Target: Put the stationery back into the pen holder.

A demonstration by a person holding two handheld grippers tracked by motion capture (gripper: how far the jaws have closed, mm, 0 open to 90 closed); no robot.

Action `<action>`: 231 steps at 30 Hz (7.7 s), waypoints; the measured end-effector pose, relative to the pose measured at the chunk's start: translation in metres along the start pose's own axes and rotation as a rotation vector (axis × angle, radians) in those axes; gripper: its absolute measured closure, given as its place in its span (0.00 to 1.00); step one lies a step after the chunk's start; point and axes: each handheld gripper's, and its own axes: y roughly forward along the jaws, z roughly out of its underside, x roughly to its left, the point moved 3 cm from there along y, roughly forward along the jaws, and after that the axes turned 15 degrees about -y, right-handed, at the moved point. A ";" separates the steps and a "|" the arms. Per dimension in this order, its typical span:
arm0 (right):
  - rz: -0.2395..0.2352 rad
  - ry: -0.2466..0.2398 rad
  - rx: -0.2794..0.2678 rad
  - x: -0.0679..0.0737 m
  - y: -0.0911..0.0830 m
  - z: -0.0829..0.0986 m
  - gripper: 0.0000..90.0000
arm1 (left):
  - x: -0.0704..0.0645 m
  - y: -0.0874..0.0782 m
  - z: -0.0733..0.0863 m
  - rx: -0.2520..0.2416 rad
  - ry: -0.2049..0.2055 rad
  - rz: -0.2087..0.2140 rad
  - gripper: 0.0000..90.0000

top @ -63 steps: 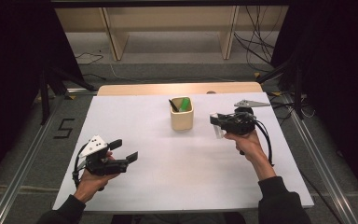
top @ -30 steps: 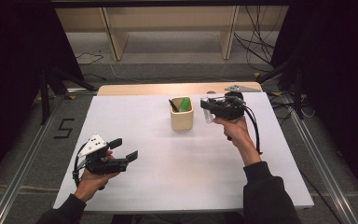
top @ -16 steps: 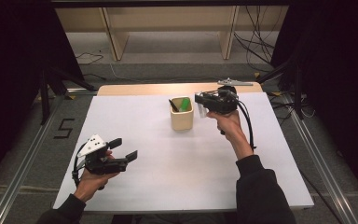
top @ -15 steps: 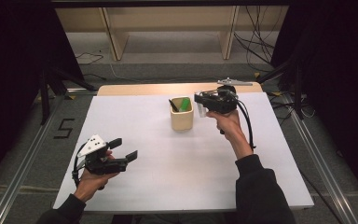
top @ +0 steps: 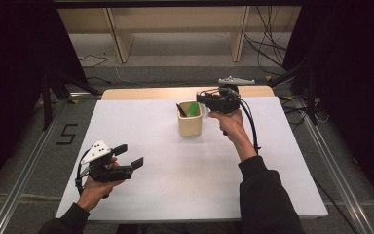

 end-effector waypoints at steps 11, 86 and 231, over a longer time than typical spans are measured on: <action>-0.004 -0.005 0.005 0.005 0.018 -0.007 0.75 | 0.000 -0.001 0.000 -0.006 -0.005 0.005 0.17; 0.072 0.048 0.083 -0.002 0.052 0.006 0.51 | -0.001 -0.001 0.001 0.002 0.004 0.006 0.17; -0.041 -0.129 0.041 0.077 -0.139 0.149 0.21 | -0.015 0.001 0.015 0.098 0.025 0.046 0.17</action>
